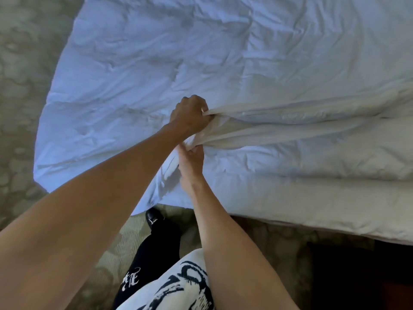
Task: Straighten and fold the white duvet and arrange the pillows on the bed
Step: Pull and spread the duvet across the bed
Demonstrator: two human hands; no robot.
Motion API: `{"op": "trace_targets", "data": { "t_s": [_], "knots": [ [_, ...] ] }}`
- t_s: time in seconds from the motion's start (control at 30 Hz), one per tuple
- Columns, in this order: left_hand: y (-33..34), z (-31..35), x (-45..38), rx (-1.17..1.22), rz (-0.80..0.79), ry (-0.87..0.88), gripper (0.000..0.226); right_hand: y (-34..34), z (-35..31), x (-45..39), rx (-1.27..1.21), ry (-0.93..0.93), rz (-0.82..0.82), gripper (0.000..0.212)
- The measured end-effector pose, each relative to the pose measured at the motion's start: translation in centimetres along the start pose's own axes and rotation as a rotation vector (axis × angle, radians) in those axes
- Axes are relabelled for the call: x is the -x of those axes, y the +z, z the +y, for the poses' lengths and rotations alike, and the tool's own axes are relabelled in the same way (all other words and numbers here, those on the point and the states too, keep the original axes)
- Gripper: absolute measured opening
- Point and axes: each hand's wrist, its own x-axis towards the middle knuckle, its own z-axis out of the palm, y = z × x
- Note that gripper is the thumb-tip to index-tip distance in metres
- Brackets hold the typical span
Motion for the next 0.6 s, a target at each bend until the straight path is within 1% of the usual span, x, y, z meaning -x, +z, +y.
{"op": "trace_targets", "data": {
  "t_s": [0.1, 0.17, 0.2, 0.27, 0.33, 0.37, 0.4, 0.47, 0.5, 0.53, 0.6],
  "knots": [
    [-3.3, -4.2, 1.8, 0.128, -0.074, 0.068, 0.034, 3.1, -1.5, -0.1, -0.031, -0.165, 0.146, 0.042],
    [-4.9, -7.6, 3.9, 0.171, -0.043, 0.099, 0.044, 4.8, -2.8, -0.2, -0.069, -0.191, 0.165, 0.038],
    [-5.3, -9.3, 4.9, 0.142, -0.015, 0.114, 0.053, 5.6, -3.5, -0.1, -0.094, -0.189, 0.163, 0.037],
    [-5.7, -11.4, 6.5, 0.005, -0.003, 0.103, 0.071, 6.8, -4.5, -0.4, -0.09, -0.196, 0.185, 0.035],
    [-5.3, -11.8, 6.8, -0.172, -0.002, 0.057, 0.086, 8.0, -5.4, -0.9, -0.054, -0.202, 0.212, 0.032],
    [-5.0, -11.5, 6.7, -0.244, 0.017, 0.041, 0.09, 8.4, -5.7, -1.3, -0.033, -0.208, 0.224, 0.032],
    [-4.8, -11.0, 6.5, -0.266, 0.054, 0.016, 0.087, 8.8, -6.2, -1.4, -0.015, -0.218, 0.228, 0.032],
    [-5.0, -10.4, 5.4, -0.198, 0.097, -0.016, 0.058, 9.4, -6.7, -1.8, 0.006, -0.23, 0.217, 0.031],
    [-5.4, -10.4, 4.6, -0.181, 0.094, -0.004, 0.043, 9.5, -6.8, -1.9, -0.004, -0.227, 0.187, 0.031],
    [-6.1, -10.7, 3.7, -0.185, 0.08, 0.019, 0.032, 9.6, -6.8, -2.0, -0.018, -0.221, 0.134, 0.036],
    [-8.1, -11.8, 1.9, -0.148, 0.042, 0.035, 0.022, 9.4, -6.0, -2.2, 0.021, -0.196, -0.005, 0.05]
  ]
}}
